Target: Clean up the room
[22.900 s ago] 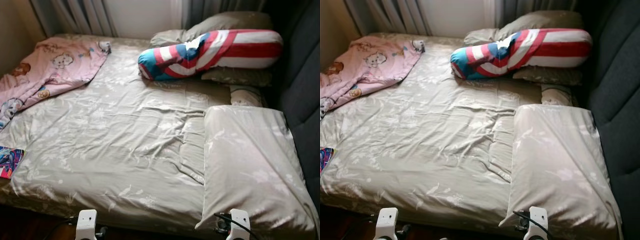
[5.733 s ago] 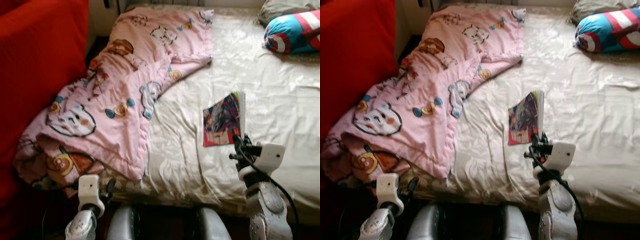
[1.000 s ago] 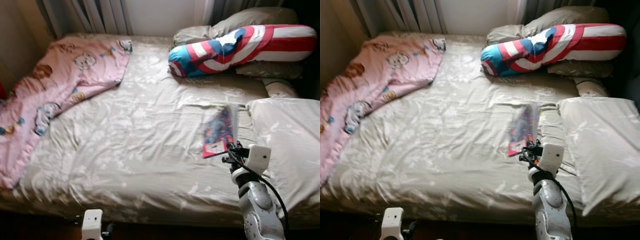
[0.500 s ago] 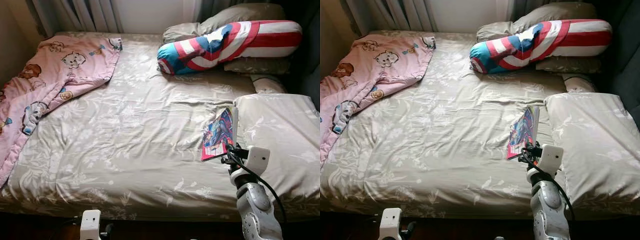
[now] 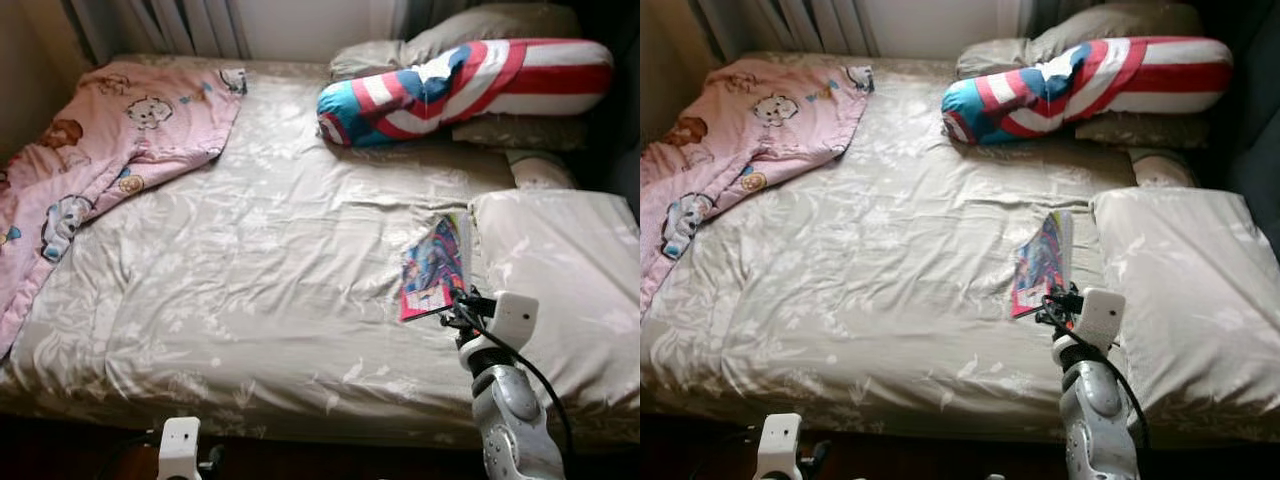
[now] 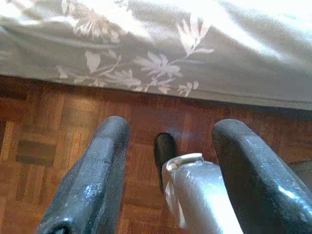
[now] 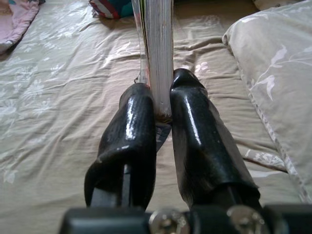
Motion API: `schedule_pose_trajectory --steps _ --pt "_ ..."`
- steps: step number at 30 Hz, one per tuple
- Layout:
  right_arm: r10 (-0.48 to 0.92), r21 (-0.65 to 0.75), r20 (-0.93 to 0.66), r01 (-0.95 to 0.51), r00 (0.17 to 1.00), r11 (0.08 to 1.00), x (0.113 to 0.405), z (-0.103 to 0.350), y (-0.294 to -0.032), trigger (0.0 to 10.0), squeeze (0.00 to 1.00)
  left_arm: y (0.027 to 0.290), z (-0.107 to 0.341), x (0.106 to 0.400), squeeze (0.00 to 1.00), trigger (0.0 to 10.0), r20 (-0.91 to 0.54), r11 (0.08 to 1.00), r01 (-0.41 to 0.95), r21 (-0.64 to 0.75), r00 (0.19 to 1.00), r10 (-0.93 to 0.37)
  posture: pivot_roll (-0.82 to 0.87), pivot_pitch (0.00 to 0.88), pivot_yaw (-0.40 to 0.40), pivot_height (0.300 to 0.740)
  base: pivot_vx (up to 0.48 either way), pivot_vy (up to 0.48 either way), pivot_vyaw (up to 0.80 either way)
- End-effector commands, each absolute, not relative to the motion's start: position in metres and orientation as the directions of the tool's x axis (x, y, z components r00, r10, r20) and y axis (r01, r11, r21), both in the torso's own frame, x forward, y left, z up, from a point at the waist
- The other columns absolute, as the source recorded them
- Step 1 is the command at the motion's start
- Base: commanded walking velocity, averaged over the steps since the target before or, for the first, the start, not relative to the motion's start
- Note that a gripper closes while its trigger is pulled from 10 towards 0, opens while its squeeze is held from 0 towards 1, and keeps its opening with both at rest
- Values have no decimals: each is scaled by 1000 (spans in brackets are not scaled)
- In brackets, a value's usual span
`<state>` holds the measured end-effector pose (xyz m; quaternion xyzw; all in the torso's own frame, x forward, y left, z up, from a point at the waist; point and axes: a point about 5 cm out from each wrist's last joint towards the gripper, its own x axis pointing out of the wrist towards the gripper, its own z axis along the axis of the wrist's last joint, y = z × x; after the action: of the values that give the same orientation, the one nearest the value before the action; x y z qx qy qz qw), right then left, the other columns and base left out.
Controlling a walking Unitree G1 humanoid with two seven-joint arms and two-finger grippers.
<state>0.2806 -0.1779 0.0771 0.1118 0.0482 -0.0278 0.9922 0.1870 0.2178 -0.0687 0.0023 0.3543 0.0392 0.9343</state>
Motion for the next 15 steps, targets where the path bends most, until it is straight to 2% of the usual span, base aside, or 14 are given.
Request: schedule_pose_trajectory --steps 1,11,15 --pt "-40 223 -59 53 997 973 283 85 -176 10000 0 219 -73 178 0 10000 -683 997 -71 39 727 78 9 172 -21 740 0 0 0" --pt "-54 212 -60 65 997 975 283 84 -177 10000 0 219 -71 181 0 10000 -670 997 -70 35 739 75 6 172 -21 740 0 0 0" --pt "-45 210 -59 56 997 976 282 85 -177 10000 0 220 -65 190 0 10000 -630 997 -67 45 773 80 2 171 -23 740 0 0 0"
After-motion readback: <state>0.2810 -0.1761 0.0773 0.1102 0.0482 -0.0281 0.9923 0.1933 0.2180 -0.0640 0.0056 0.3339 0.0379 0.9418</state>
